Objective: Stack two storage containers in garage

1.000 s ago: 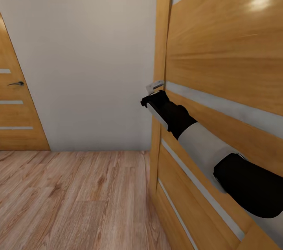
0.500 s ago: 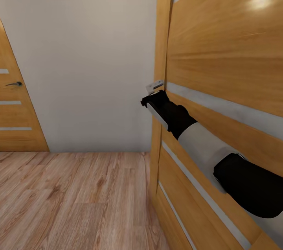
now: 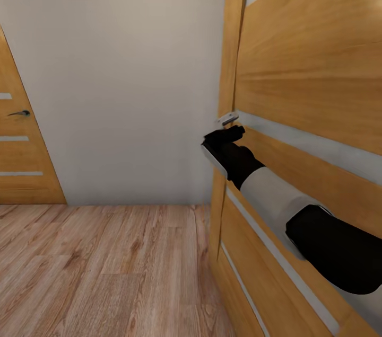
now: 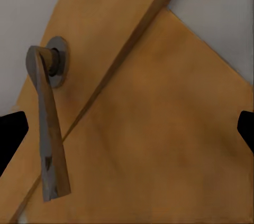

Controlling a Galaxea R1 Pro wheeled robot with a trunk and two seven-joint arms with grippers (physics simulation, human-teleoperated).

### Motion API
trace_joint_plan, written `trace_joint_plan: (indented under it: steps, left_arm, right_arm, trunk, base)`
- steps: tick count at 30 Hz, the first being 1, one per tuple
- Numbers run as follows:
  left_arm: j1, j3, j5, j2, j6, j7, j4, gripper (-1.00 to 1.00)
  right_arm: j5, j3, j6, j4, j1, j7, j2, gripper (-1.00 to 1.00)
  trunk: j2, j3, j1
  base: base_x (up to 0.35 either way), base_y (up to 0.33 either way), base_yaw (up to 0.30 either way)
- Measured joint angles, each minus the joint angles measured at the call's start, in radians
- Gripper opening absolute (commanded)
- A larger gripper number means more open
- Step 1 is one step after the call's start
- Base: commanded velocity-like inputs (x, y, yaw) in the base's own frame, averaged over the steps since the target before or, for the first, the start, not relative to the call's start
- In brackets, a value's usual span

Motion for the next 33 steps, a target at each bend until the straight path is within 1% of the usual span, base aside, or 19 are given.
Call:
trace_joint_plan:
  steps: [4, 7, 13, 15, 17, 23, 26, 28, 30, 33]
  left_arm:
    - [0.0, 0.0, 0.0, 0.0, 0.0, 0.0, 0.0, 1.0]
    - [0.0, 0.0, 0.0, 0.0, 0.0, 0.0, 0.0, 1.0]
    - [0.0, 0.0, 0.0, 0.0, 0.0, 0.0, 0.0, 1.0]
    - [0.0, 0.0, 0.0, 0.0, 0.0, 0.0, 0.0, 1.0]
    - [0.0, 0.0, 0.0, 0.0, 0.0, 0.0, 0.0, 1.0]
    - [0.0, 0.0, 0.0, 0.0, 0.0, 0.0, 0.0, 1.0]
    - [0.0, 0.0, 0.0, 0.0, 0.0, 0.0, 0.0, 1.0]
    - [0.0, 0.0, 0.0, 0.0, 0.0, 0.0, 0.0, 1.0]
    - [0.0, 0.0, 0.0, 0.0, 0.0, 0.0, 0.0, 1.0]
    - [0.0, 0.0, 0.0, 0.0, 0.0, 0.0, 0.0, 1.0]
  right_arm:
    - [0.026, 0.002, -0.005, 0.019, 0.0, -0.02, 0.0, 1.0]
    - [0.061, 0.002, -0.004, 0.026, -0.001, -0.026, 0.0, 1.0]
    - [0.076, 0.002, -0.004, 0.034, -0.001, -0.027, 0.0, 1.0]
    - [0.091, -0.001, -0.004, 0.06, -0.002, -0.029, 0.0, 1.0]
    - [0.09, -0.008, -0.006, 0.093, -0.001, -0.03, 0.0, 1.0]
    - [0.094, -0.01, -0.015, 0.11, -0.004, -0.029, 0.0, 1.0]
    - [0.088, -0.012, -0.023, 0.128, -0.007, -0.029, 0.0, 1.0]
    - [0.086, -0.015, -0.039, 0.161, -0.018, -0.03, 0.0, 1.0]
    - [0.079, -0.015, -0.082, 0.228, -0.042, -0.031, 0.0, 1.0]
    - [0.08, -0.016, -0.12, 0.293, -0.057, -0.025, 0.0, 1.0]
  trunk:
    - [0.0, 0.0, 0.0]
    - [0.0, 0.0, 0.0]
    - [0.0, 0.0, 0.0]
    - [0.0, 0.0, 0.0]
    - [0.0, 0.0, 0.0]
    - [0.0, 0.0, 0.0]
    - [0.0, 0.0, 0.0]
    - [0.0, 0.0, 0.0]
    - [0.0, 0.0, 0.0]
    - [0.0, 0.0, 0.0]
  base:
    - [0.0, 0.0, 0.0]
    - [0.0, 0.0, 0.0]
    - [0.0, 0.0, 0.0]
    - [0.0, 0.0, 0.0]
    - [0.0, 0.0, 0.0]
    - [0.0, 0.0, 0.0]
    - [0.0, 0.0, 0.0]
    - [0.0, 0.0, 0.0]
    - [0.0, 0.0, 0.0]
    - [0.0, 0.0, 0.0]
